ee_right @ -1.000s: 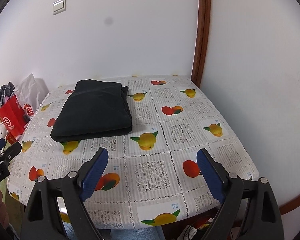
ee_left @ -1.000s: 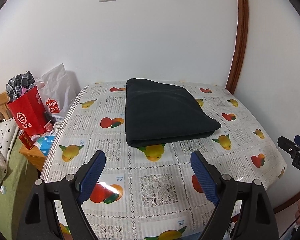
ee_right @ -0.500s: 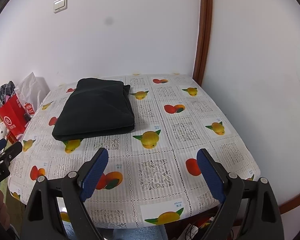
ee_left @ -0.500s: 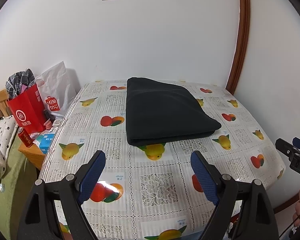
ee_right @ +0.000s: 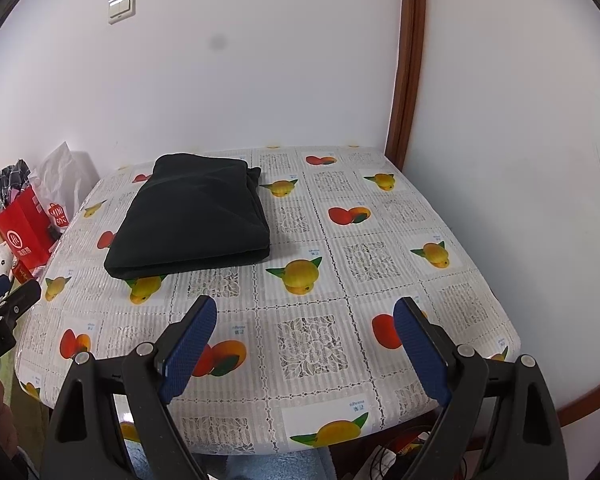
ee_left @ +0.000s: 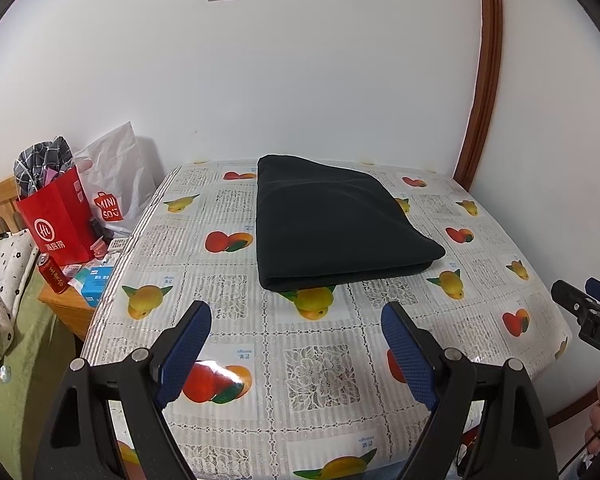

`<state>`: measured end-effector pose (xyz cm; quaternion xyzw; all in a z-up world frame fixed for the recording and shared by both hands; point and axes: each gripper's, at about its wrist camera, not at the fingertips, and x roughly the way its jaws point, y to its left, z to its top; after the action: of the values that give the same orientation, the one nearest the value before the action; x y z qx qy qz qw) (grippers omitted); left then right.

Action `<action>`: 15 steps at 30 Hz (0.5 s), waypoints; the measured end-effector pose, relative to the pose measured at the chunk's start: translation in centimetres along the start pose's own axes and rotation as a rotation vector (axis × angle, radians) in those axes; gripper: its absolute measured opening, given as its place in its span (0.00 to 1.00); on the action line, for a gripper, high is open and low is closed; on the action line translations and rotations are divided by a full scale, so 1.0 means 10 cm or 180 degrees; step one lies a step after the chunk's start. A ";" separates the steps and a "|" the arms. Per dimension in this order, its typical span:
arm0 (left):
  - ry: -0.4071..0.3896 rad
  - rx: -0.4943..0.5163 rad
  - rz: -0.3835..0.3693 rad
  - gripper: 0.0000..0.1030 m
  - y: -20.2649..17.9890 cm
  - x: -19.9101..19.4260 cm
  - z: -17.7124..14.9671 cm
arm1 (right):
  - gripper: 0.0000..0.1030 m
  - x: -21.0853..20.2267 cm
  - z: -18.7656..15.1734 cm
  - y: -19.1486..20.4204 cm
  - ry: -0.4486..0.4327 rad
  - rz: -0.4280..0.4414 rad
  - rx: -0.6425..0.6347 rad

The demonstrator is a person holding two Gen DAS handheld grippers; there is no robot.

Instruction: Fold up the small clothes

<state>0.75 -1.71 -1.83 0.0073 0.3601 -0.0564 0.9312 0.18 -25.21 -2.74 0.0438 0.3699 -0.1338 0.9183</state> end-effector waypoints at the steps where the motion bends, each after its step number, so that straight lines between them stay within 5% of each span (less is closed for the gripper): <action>1: -0.0001 -0.0004 -0.0003 0.84 0.00 0.00 0.00 | 0.86 -0.01 0.00 0.00 -0.0003 -0.0001 0.0000; 15: 0.0010 0.0024 -0.0034 0.84 0.00 0.00 0.02 | 0.86 -0.01 0.02 -0.02 -0.0025 0.0012 0.0016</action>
<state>0.88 -1.69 -1.74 0.0090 0.3614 -0.0628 0.9303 0.15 -25.43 -2.52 0.0462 0.3659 -0.1331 0.9199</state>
